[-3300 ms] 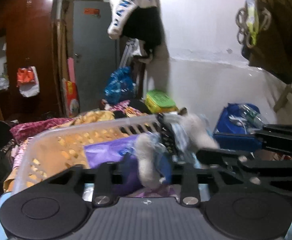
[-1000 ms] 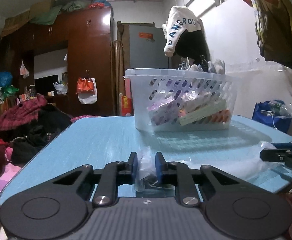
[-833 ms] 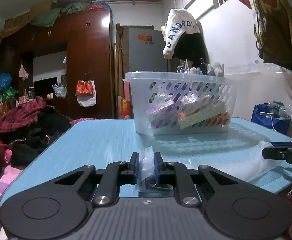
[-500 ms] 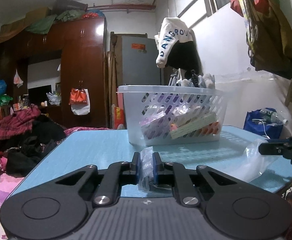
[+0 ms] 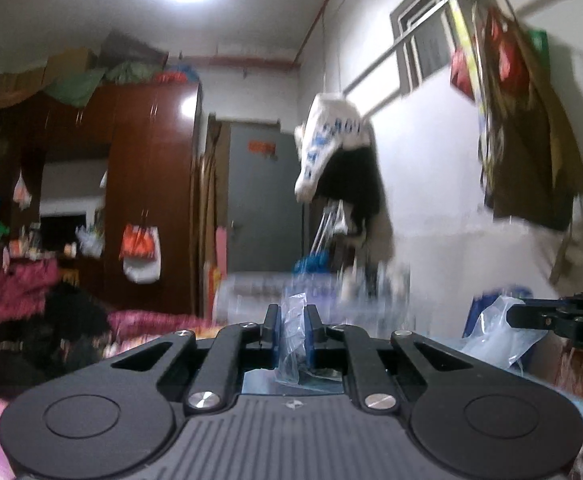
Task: Organize objects
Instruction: 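Lift the plastic bag with both tools and lower it into the basket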
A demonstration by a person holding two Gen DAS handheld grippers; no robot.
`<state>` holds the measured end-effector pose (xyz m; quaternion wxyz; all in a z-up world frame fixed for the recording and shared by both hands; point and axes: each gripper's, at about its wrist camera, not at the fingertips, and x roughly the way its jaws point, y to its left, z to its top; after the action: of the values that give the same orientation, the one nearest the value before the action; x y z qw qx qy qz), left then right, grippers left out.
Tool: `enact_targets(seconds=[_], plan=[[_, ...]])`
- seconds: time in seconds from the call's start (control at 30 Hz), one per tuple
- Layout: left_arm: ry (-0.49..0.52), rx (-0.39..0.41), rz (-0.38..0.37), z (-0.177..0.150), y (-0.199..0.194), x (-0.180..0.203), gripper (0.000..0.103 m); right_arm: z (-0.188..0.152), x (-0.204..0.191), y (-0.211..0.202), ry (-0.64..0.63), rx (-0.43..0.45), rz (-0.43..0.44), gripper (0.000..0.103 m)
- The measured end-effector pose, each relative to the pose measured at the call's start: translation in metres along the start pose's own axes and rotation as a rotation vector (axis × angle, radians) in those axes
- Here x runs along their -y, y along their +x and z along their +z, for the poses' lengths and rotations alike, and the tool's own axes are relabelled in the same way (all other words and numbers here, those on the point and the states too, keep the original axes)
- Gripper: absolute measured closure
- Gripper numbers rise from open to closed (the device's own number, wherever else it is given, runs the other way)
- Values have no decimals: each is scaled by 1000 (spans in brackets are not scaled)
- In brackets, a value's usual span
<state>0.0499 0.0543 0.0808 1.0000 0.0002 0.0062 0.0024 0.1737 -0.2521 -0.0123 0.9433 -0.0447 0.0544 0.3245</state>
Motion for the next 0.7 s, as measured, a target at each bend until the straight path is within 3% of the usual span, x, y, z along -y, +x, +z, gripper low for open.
enact_targets(seconds=[0.13,0.37,0.5,0.7], plan=[[7,28,0,52,41,2,89,48,12,2,-14,79,-11,91],[12,-53,61,107,146,0,89,131,43,60,4,108,-39,91],[-19,-151,96,102,196,-11,89,157,63,108,42,53,-48,91],[-86,-262,134,68,240,-26,89,148,90,168,113,-73,-70,91]])
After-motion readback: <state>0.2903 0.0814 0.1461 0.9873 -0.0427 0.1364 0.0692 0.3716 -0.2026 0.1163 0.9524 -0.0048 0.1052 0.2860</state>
